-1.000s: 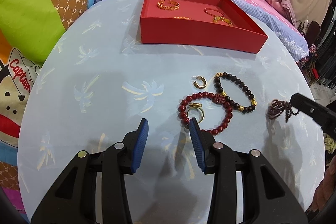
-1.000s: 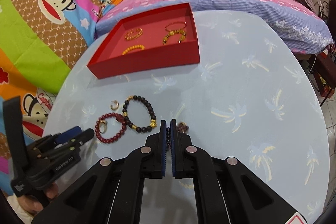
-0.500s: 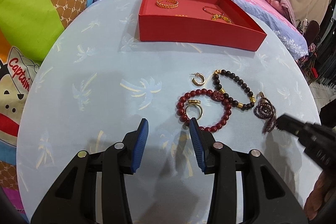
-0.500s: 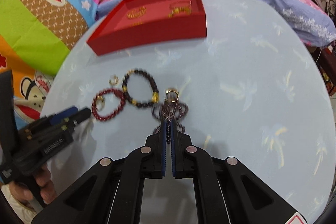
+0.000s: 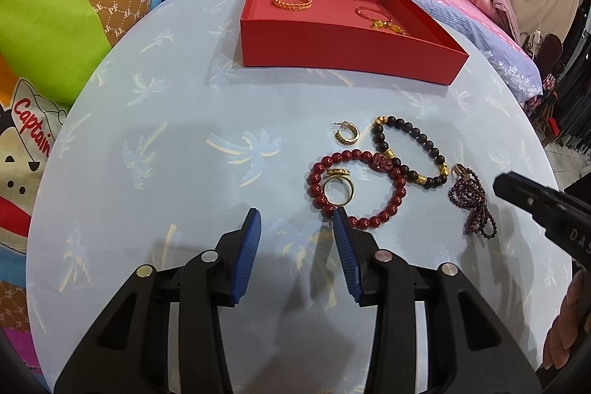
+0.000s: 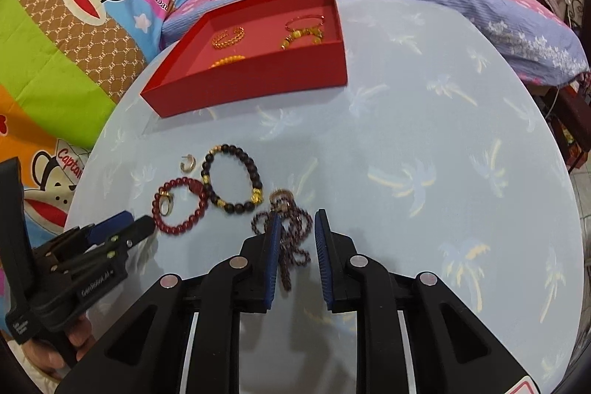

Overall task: Organize jewelry
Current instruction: 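Lower the right tool onto the tangled dark garnet bead strand and grasp it, then lift the tangled bead strand off the table with the right tool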

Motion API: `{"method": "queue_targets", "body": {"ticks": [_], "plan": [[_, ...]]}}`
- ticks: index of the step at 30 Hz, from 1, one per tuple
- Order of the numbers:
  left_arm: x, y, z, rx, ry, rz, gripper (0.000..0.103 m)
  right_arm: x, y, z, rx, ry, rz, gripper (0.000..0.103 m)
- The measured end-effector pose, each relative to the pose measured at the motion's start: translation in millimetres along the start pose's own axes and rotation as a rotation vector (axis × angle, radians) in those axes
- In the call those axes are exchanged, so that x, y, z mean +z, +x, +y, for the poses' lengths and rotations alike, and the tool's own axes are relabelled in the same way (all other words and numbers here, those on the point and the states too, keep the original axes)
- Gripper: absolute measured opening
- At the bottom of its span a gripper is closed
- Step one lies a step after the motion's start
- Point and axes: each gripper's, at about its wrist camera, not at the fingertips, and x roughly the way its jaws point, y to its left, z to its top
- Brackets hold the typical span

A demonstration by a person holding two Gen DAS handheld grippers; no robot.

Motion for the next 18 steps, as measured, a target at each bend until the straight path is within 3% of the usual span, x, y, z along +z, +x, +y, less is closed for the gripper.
{"method": "queue_targets", "body": {"ticks": [5,10,18], "plan": [[0,-1,0,0.000,-0.002,0.000,0.039,3,17,6,0.008,-0.016,0.031,0.019],[1,-1,2,-0.002,-0.008,0.000,0.039,-7,18,16,0.042,-0.061,0.055,0.011],[-1,-2,-3,-0.022,-0.002,0.005,0.039,-31,12,34,0.133,-0.114,0.114,0.011]]}}
